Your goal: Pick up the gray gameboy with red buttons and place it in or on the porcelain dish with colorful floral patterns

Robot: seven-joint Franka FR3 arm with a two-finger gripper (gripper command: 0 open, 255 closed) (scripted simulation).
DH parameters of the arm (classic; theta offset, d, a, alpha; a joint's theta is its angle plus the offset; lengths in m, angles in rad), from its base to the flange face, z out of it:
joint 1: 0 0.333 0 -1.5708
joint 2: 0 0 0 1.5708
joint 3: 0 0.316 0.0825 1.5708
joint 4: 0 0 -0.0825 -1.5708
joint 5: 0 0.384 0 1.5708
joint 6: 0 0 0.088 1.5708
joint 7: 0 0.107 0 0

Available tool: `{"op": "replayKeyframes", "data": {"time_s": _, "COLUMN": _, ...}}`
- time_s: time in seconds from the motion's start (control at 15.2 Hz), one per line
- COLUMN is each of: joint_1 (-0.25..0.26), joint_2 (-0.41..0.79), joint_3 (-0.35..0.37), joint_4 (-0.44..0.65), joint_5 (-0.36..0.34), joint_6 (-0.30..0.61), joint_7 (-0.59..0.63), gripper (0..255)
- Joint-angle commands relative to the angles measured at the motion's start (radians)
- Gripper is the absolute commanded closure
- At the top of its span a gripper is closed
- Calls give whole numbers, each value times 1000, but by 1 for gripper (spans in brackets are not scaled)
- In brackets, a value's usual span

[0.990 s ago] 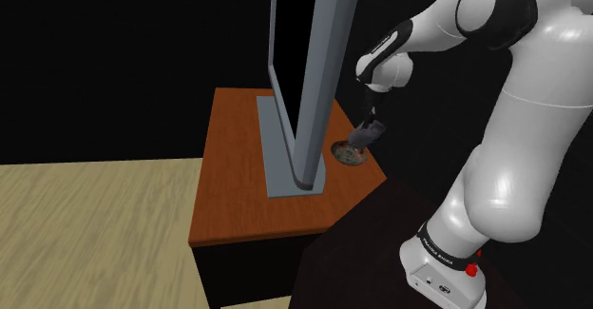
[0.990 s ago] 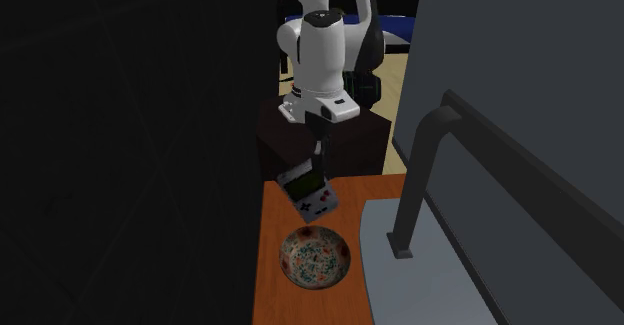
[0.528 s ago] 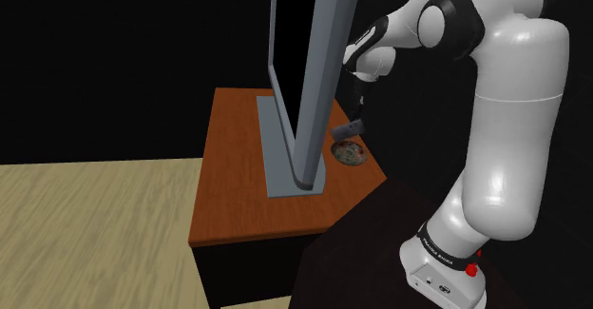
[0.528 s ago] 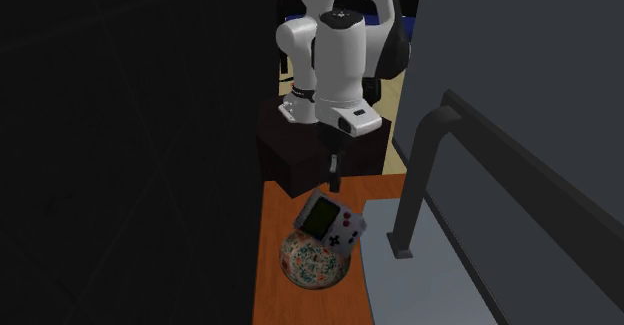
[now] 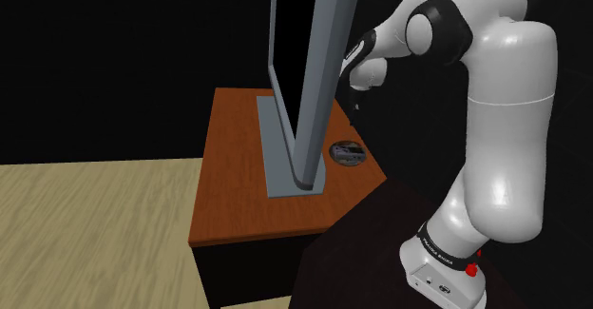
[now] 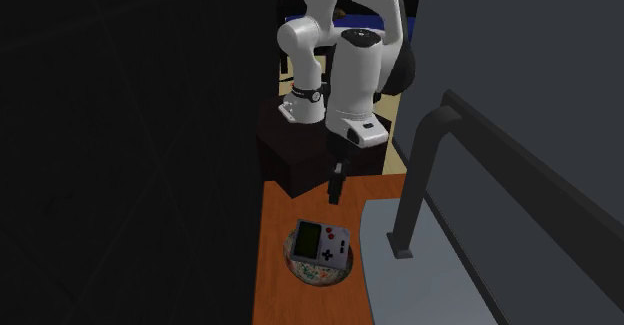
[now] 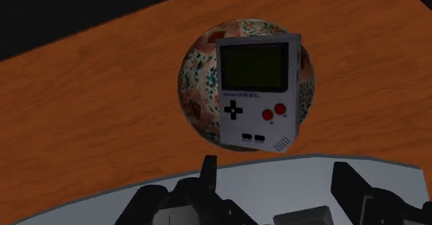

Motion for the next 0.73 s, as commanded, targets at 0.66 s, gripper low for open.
{"op": "replayKeyframes", "data": {"time_s": 0.66, "joint_1": 530, "joint_2": 314, "joint_3": -326, "joint_4": -222, "joint_5": -245, "joint_6": 326, "joint_7": 963, "gripper": 0}}
